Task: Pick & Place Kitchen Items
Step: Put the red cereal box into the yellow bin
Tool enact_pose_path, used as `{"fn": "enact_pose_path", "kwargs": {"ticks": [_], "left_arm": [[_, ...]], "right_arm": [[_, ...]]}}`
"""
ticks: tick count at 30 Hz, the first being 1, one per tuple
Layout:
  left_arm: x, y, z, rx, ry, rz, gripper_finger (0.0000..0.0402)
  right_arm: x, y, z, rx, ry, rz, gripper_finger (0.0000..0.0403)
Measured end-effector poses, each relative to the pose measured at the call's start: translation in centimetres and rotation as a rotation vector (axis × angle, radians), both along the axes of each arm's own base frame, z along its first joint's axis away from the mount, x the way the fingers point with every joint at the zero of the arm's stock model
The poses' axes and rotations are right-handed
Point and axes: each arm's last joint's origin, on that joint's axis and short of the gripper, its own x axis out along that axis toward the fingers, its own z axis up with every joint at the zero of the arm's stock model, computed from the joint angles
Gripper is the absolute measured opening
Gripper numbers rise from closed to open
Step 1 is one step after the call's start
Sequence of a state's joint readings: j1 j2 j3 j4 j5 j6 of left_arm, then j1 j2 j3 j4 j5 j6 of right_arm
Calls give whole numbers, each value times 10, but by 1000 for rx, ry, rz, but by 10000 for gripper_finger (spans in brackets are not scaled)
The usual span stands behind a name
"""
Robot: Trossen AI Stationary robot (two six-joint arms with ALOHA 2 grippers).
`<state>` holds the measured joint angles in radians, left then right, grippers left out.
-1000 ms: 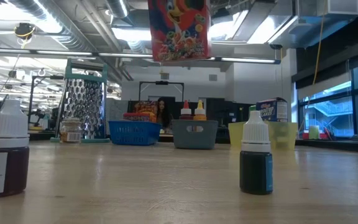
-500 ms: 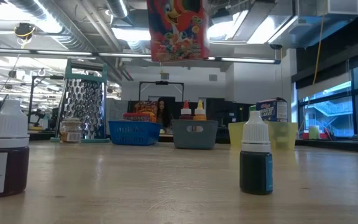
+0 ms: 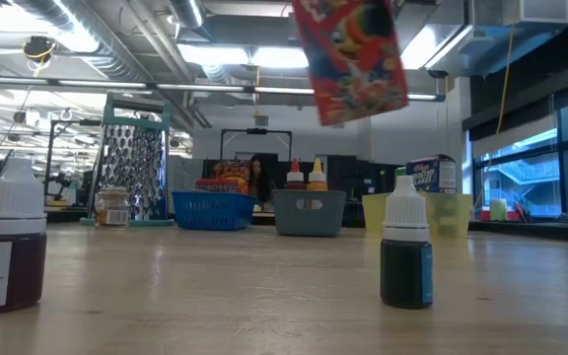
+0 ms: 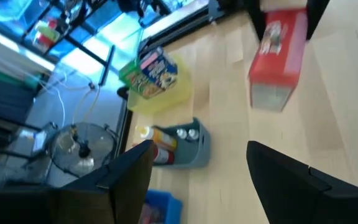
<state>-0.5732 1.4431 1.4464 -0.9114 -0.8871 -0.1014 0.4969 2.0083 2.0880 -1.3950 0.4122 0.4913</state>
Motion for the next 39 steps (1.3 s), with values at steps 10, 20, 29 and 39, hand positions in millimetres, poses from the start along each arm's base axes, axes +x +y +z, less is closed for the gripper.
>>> {"fn": "enact_pose_path", "kwargs": {"ticks": [10, 20, 29, 39], "left_arm": [[-8, 6, -4, -13, 55, 49, 254], [-13, 19, -9, -9, 80, 175, 254], [-16, 35, -13, -29, 104, 294, 254], [-16, 36, -25, -15, 138, 308, 254]], "right_arm": [[-22, -17, 13, -122, 41, -114, 179], [-43, -47, 56, -115, -103, -181, 179], [-77, -102, 106, -172, -322, -372, 179], [-99, -177, 129, -133, -444, -731, 179]]}}
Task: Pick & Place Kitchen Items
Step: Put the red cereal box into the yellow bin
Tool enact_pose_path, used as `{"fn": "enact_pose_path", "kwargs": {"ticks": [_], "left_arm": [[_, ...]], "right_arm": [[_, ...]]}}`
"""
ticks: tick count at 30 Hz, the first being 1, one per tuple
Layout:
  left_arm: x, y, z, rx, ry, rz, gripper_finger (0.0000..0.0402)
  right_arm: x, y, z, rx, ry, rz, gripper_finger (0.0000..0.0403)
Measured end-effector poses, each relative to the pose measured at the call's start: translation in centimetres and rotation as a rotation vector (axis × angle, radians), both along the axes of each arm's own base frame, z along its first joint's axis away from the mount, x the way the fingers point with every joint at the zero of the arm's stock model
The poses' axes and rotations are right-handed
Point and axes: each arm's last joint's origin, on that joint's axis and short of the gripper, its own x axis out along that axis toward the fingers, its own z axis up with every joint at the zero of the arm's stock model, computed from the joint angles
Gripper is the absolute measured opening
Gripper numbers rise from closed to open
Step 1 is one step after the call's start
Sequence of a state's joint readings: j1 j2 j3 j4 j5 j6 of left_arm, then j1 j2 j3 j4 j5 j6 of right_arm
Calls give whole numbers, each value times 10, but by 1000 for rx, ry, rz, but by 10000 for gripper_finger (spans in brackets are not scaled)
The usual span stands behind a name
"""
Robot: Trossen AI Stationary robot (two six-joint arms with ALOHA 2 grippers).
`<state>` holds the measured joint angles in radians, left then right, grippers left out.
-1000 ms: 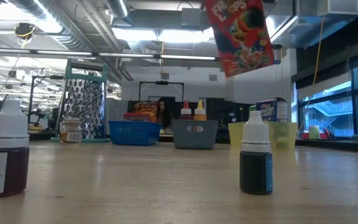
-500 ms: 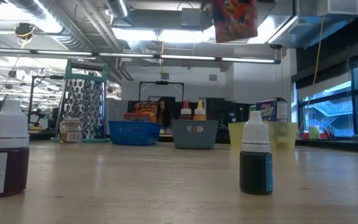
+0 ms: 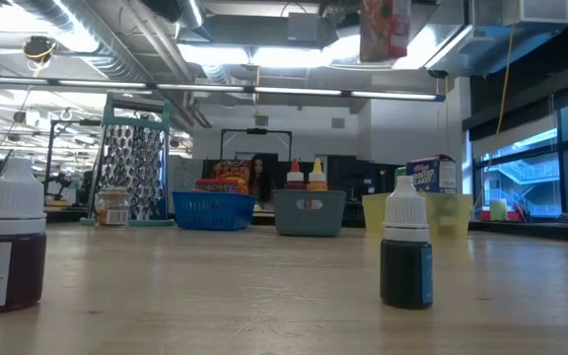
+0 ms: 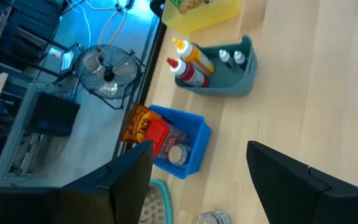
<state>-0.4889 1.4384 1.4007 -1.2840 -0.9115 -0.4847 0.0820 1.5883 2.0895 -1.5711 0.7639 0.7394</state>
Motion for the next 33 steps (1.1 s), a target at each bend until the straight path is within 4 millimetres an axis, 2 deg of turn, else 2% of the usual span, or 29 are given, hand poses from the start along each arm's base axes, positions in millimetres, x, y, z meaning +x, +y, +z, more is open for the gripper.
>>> {"fn": "enact_pose_path", "kwargs": {"ticks": [6, 12, 15, 20, 28, 33], "left_arm": [[-2, 2, -19, 26, 48, 14, 254], [-3, 2, -24, 30, 53, 24, 254], [-3, 2, -24, 30, 52, 23, 254], [-2, 3, -24, 25, 35, 38, 254], [-2, 3, -24, 22, 31, 41, 254], [-2, 3, -24, 22, 31, 41, 254]], "right_arm": [[3, -34, -9, 54, 64, -65, 179], [12, -64, -45, 109, 161, -186, 179], [20, -79, -64, 118, 134, -240, 179], [39, -105, -89, 186, 49, -134, 179], [36, -127, -137, 230, 102, -213, 179], [35, -135, -152, 235, 98, -231, 179]]}}
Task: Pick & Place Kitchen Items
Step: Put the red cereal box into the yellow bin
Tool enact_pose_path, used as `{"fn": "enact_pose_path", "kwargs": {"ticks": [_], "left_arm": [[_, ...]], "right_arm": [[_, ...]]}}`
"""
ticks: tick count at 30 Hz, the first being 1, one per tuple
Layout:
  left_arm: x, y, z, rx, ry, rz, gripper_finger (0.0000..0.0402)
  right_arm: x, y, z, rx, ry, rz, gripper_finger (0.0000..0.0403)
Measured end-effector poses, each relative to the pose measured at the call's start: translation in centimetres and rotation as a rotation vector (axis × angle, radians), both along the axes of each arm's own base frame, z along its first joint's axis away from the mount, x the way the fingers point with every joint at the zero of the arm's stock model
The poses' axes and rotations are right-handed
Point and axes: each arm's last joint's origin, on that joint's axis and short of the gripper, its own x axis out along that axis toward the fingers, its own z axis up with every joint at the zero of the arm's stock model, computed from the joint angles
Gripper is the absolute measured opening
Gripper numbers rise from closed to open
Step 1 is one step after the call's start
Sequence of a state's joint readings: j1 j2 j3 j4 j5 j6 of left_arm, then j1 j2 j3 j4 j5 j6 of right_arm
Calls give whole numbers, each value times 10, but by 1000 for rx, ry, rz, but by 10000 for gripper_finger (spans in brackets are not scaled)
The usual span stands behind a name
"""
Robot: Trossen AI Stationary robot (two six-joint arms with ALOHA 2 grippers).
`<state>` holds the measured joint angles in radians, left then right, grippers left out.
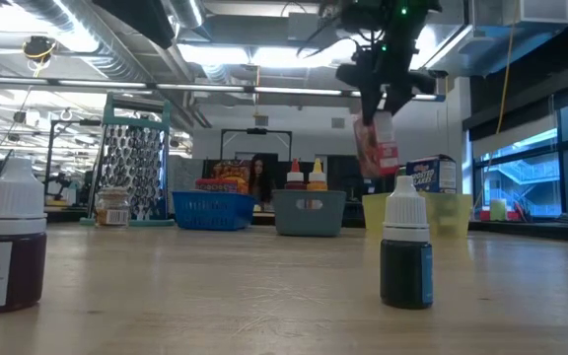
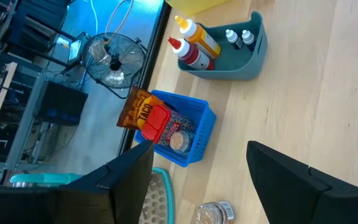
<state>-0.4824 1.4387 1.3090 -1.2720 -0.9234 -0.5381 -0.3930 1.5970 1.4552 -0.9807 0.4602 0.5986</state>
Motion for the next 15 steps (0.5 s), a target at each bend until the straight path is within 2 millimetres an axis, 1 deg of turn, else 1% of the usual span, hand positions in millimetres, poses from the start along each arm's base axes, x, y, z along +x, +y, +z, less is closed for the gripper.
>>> {"fn": "enact_pose_path", "kwargs": {"ticks": [8, 15], "left_arm": [[0, 0, 0, -1, 0, 0, 254], [0, 0, 0, -1, -1, 0, 254]], "right_arm": [[-6, 1, -12, 33, 46, -34, 179], [-5, 0, -25, 33, 37, -43, 179]]}}
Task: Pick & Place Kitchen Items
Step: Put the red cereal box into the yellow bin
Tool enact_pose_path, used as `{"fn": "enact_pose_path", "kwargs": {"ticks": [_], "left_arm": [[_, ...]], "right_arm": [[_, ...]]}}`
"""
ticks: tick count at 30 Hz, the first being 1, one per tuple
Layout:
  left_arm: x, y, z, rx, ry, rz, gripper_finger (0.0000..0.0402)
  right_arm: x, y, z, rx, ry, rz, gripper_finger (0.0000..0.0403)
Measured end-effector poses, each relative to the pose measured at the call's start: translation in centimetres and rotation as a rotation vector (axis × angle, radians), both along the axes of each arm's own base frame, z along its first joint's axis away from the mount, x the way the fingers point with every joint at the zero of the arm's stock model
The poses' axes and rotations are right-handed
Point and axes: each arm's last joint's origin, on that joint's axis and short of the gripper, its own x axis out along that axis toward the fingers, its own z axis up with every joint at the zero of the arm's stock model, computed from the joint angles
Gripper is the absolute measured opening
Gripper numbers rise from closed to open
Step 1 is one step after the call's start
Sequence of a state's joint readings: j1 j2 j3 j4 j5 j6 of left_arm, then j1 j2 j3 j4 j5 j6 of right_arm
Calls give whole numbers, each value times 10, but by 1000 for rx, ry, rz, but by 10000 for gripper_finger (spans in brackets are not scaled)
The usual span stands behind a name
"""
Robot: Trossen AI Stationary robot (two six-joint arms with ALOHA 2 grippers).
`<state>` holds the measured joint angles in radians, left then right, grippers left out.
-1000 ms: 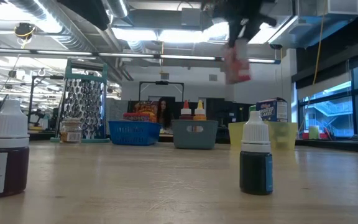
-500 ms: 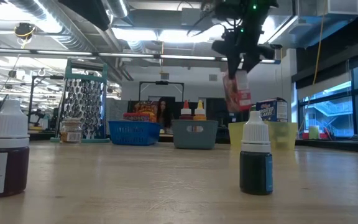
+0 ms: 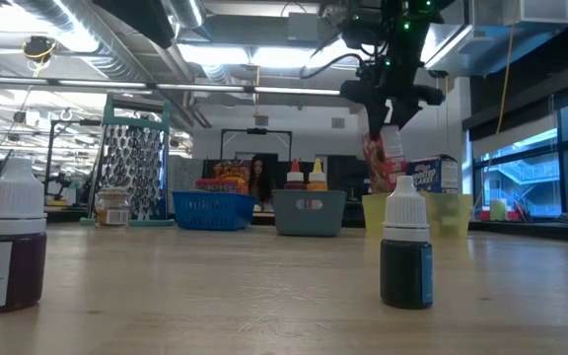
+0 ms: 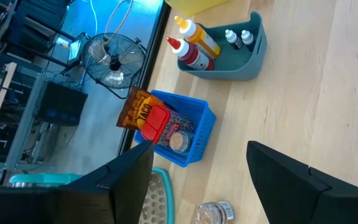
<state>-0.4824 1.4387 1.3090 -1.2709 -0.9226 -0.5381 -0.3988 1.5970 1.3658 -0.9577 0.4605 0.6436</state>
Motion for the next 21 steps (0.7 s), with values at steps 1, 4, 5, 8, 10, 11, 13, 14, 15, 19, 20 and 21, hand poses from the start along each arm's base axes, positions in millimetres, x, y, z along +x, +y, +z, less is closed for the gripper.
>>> {"fn": "enact_pose_path", "kwargs": {"ticks": [1, 4, 5, 8, 10, 11, 13, 14, 15, 19, 20, 21], "left_arm": [[0, 0, 0, 0, 0, 0, 254], [0, 0, 0, -1, -1, 0, 254], [0, 0, 0, -2, -4, 0, 254], [1, -1, 0, -6, -11, 0, 254], [1, -1, 0, -7, -12, -1, 254], [1, -1, 0, -7, -13, 0, 254], [1, -1, 0, -7, -13, 0, 254], [1, -1, 0, -7, -13, -1, 254], [1, -1, 0, -7, -13, 0, 254], [1, -1, 0, -7, -13, -1, 254], [1, -1, 0, -7, -13, -1, 254], [1, -1, 0, -7, -14, -1, 254]], "right_arm": [[-1, -1, -2, 1, 3, -2, 179], [-2, -4, -6, 3, 6, -14, 179], [-3, -4, -7, 4, 10, -17, 179], [-3, -7, -10, -3, 1, -24, 179], [-3, -8, -14, -5, -5, -28, 179], [-4, -8, -16, -4, -8, -30, 179], [-4, -10, -20, -4, -13, -36, 179], [-5, -10, -21, -3, -12, -39, 179], [-5, -11, -23, -3, -11, -41, 179], [-6, -11, -25, -4, -13, -43, 179], [-6, -11, -26, -4, -14, -42, 179], [-6, -11, -26, -2, -14, -38, 179]]}}
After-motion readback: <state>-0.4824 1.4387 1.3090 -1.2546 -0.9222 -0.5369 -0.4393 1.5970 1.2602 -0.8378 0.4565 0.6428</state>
